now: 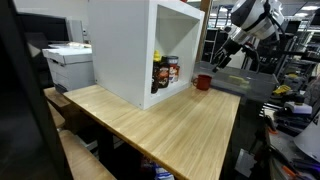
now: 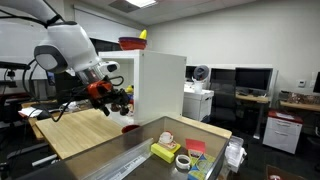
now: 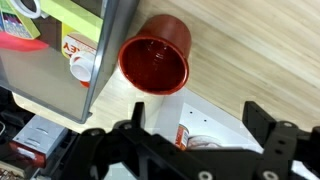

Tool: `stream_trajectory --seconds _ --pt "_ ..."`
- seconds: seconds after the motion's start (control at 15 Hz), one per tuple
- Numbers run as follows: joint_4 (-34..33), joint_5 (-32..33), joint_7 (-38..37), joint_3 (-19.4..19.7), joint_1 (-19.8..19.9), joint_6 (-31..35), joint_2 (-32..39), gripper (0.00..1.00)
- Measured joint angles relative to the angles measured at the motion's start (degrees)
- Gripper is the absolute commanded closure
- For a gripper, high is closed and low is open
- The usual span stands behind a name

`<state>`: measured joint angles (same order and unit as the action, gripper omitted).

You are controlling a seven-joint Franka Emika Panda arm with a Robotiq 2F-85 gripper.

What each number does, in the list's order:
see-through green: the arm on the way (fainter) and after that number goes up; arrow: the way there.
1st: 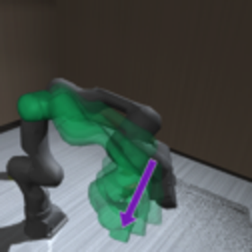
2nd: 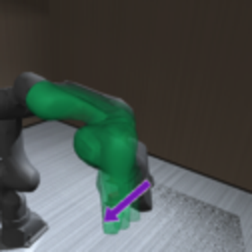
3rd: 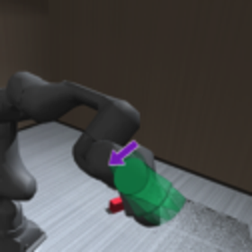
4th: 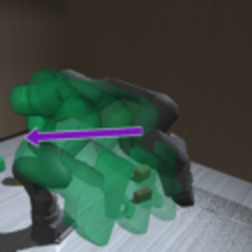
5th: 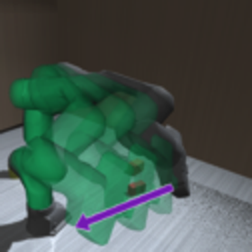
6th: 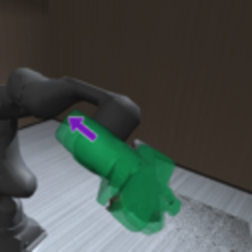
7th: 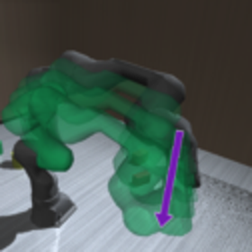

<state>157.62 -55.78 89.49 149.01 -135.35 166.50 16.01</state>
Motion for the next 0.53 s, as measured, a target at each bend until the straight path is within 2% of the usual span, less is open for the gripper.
stream_trajectory --seconds 0.53 --pt "-0.08 0.37 -0.43 -0.08 0.19 -0.67 0.16 0.00"
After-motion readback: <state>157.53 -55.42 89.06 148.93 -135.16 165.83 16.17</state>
